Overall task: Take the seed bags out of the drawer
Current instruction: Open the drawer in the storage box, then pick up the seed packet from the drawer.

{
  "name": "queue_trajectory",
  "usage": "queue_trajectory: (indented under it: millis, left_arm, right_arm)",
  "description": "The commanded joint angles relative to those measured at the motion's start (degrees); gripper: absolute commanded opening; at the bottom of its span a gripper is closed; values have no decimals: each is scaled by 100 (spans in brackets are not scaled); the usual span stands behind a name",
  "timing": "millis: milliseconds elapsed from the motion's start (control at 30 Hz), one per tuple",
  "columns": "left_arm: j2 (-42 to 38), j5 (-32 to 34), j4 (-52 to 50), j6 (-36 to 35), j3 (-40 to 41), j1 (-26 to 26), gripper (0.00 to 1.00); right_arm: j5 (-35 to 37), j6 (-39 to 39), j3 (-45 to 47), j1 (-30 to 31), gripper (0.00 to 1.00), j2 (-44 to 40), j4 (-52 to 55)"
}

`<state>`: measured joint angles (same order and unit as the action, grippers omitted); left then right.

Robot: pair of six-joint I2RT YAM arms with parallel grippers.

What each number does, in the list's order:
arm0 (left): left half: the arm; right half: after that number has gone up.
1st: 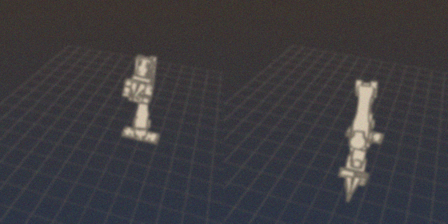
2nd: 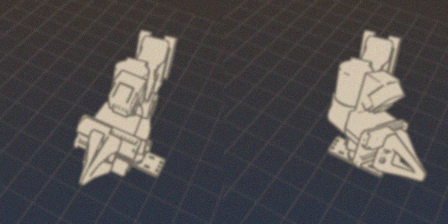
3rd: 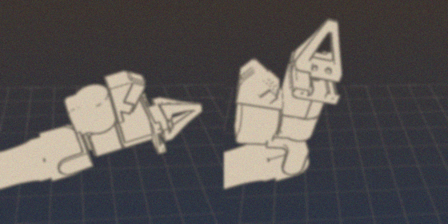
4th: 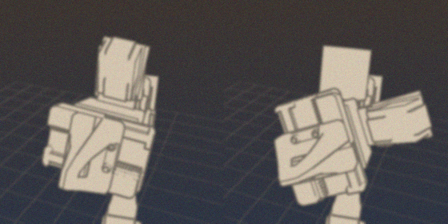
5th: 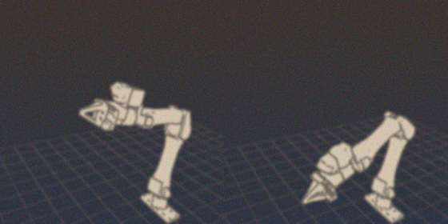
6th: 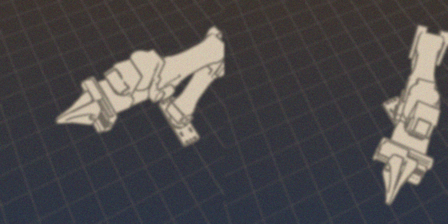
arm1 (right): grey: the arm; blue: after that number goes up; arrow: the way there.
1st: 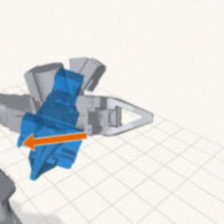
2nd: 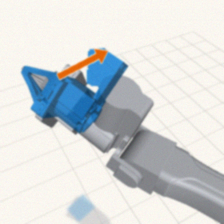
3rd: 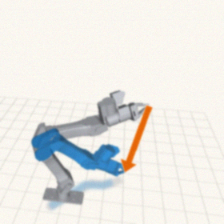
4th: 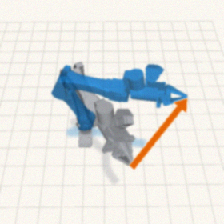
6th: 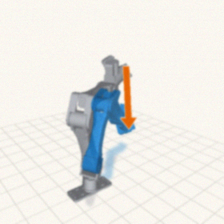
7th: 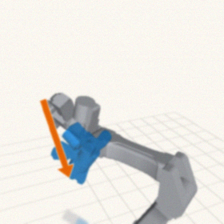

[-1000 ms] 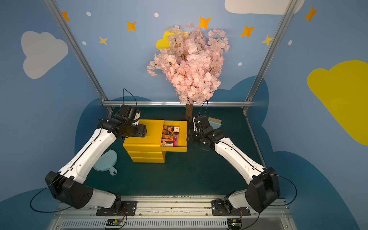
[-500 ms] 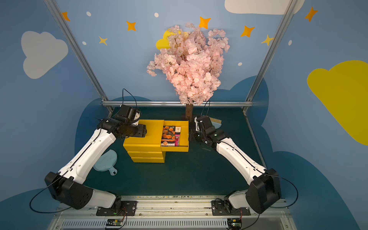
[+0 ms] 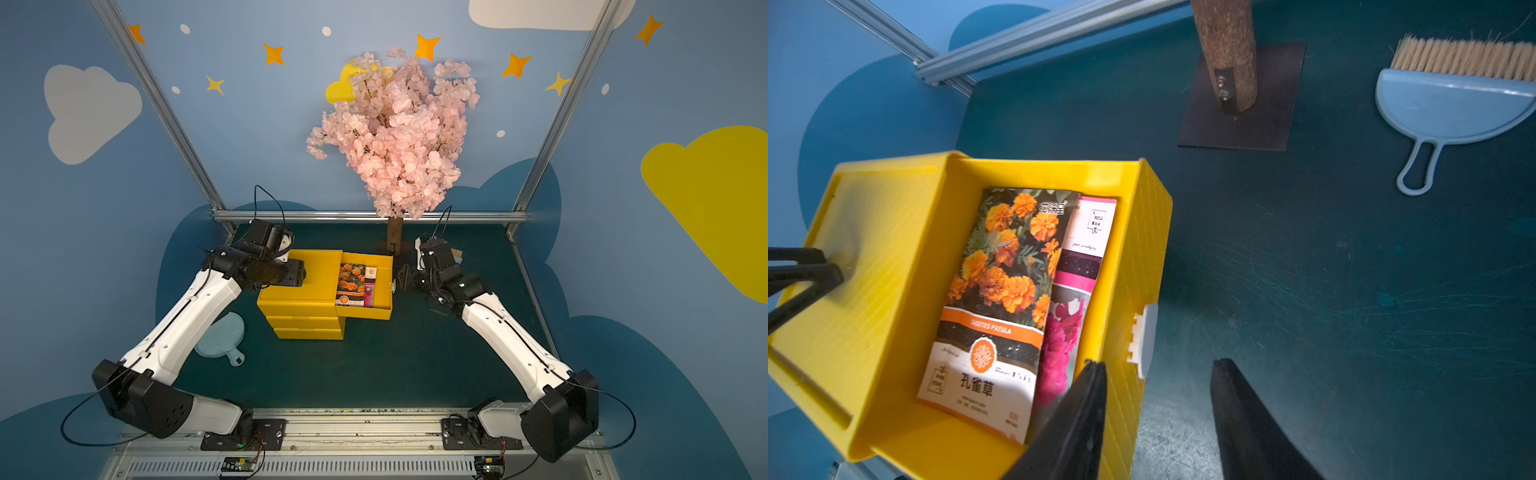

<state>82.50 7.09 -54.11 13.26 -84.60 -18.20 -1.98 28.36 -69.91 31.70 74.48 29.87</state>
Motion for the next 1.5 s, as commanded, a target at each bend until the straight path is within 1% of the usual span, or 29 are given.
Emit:
queue_trajectory:
  millis: [0, 133, 267, 400, 600, 767, 967, 1300, 1400, 1467]
  left_arm:
    - [205, -326, -331, 58, 242, 22, 68]
    - [223, -331, -286, 55, 217, 23, 68]
    - [249, -270, -311, 11, 172, 20, 68]
    - [234, -278, -295, 9, 207, 20, 68]
    - [179, -344, -225, -7, 318, 23, 68]
    - [179, -390, -181, -34, 348, 23, 68]
    - [218, -458, -124, -35, 391, 18, 68]
    - [214, -490, -91, -60, 442, 18, 68]
    - [197, -494, -82, -69, 453, 18, 68]
    - [180, -489, -74, -69, 470, 18, 67]
  right_arm:
    - [-82, -274, -491, 92, 43, -114, 188]
    - [-416, -314, -1150, 390, 40, 358, 329]
    - [-779, -226, -1692, 670, 40, 1026, 287]
    - [-850, -88, -2009, 862, 40, 1596, 261]
    - [-736, 58, -2049, 1019, 44, 2061, 254]
    - [-402, 65, -2049, 1077, 48, 2282, 413]
    - [-220, 73, -2244, 1086, 51, 2607, 590]
    - [-267, 219, -2475, 1089, 52, 2997, 652]
    - [-383, 262, -2525, 1083, 51, 3068, 652]
    - [-477, 308, -2536, 1073, 49, 3107, 657]
